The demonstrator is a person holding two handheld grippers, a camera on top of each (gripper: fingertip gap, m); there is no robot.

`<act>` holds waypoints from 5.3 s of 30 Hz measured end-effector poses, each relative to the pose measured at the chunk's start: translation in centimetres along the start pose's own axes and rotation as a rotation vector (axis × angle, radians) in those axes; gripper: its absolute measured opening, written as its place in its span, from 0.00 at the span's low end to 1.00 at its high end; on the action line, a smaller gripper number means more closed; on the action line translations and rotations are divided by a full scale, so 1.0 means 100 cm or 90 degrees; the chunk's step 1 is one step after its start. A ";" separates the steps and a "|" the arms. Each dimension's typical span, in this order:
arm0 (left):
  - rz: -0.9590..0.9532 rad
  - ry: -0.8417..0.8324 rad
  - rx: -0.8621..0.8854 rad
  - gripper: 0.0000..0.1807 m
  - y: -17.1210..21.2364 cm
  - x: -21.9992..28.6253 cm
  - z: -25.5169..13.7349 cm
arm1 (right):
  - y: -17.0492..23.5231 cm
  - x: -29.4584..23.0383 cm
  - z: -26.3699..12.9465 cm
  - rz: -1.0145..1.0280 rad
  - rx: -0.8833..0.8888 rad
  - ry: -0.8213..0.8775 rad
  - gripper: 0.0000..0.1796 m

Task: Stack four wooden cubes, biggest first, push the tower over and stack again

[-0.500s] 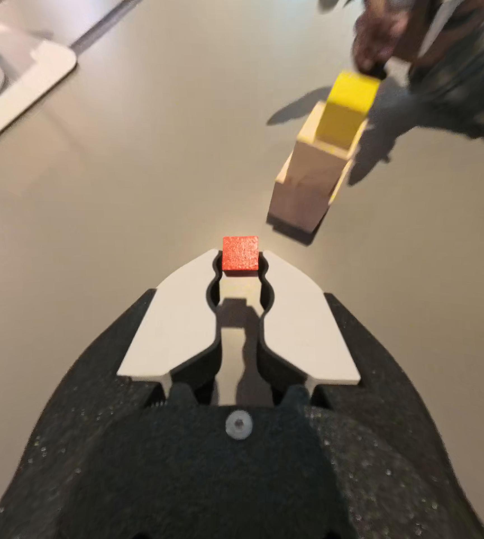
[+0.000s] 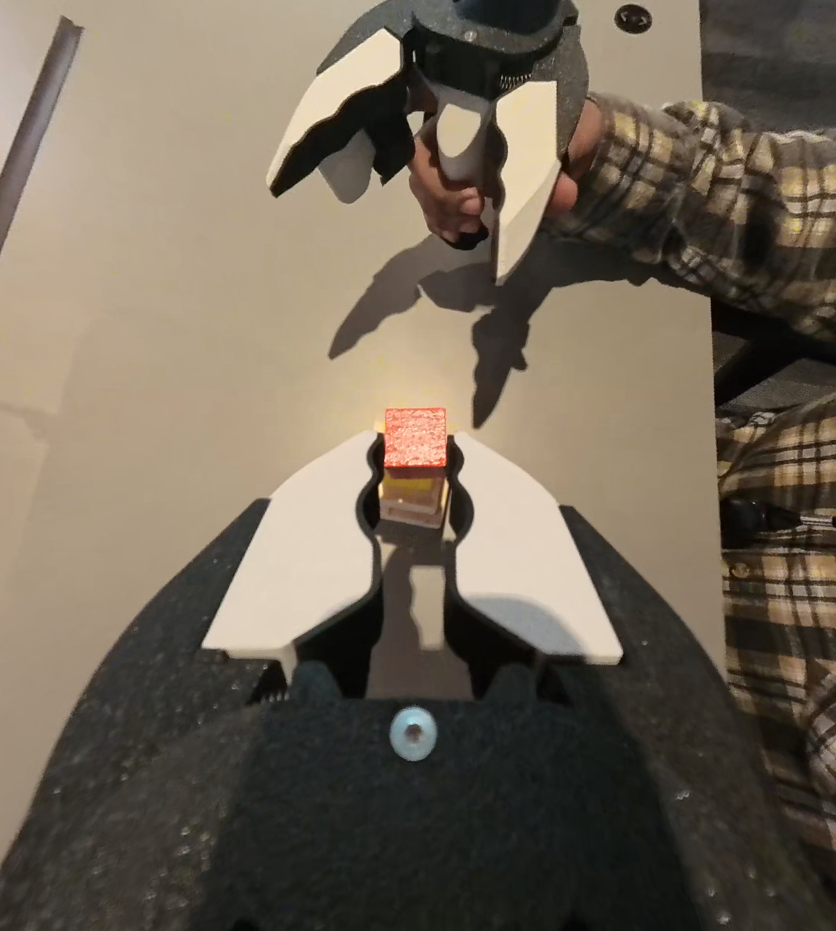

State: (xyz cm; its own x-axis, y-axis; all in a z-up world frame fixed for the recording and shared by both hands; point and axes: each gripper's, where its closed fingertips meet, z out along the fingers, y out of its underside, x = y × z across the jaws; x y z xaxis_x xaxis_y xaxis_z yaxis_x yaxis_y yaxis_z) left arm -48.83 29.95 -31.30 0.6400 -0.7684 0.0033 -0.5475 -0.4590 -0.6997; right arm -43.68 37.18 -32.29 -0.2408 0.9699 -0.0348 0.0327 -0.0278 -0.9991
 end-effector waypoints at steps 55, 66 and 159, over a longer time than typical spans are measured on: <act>0.014 0.020 0.036 0.25 0.013 -0.009 -0.006 | 0.001 0.002 -0.001 0.003 -0.003 0.003 0.63; -0.198 -0.100 0.271 0.40 0.089 -0.070 -0.068 | 0.002 0.005 -0.005 0.006 -0.021 0.050 0.63; 0.327 0.165 -0.173 0.33 0.118 -0.013 0.031 | 0.031 -0.070 -0.019 0.045 -0.162 0.164 0.77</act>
State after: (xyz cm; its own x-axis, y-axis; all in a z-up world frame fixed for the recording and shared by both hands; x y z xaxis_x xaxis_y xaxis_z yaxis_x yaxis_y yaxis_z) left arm -54.43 26.92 -41.76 0.1271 -0.9880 -0.0876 -0.8892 -0.0744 -0.4514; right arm -40.06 30.78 -35.08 0.0219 0.9977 -0.0639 0.2880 -0.0675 -0.9553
